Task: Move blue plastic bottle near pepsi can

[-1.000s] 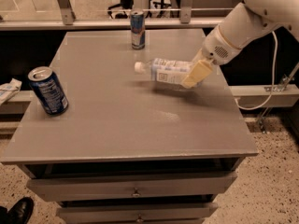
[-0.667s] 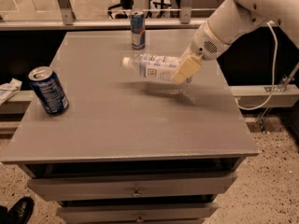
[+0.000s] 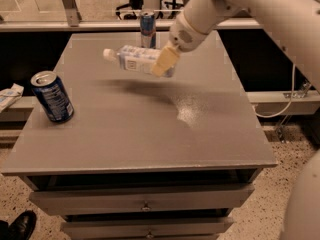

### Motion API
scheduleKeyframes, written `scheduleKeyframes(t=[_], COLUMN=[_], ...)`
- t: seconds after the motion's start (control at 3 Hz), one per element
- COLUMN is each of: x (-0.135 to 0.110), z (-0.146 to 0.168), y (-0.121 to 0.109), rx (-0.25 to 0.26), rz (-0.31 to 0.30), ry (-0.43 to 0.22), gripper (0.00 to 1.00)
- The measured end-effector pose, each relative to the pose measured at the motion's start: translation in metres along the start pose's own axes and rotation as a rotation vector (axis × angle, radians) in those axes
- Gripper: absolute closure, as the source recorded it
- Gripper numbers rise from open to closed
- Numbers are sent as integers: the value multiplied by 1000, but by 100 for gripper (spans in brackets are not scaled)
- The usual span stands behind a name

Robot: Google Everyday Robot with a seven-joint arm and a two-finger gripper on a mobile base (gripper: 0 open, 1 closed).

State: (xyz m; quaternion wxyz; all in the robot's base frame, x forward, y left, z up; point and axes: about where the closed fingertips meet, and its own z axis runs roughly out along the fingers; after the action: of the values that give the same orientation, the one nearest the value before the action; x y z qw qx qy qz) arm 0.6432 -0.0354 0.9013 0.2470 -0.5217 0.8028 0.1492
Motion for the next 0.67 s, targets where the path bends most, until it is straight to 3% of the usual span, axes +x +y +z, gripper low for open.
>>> scheduleKeyframes(t=[0.67], x=[-44], z=[55], y=[27], rx=[-58], rz=[178], ry=[-12], gripper=[100])
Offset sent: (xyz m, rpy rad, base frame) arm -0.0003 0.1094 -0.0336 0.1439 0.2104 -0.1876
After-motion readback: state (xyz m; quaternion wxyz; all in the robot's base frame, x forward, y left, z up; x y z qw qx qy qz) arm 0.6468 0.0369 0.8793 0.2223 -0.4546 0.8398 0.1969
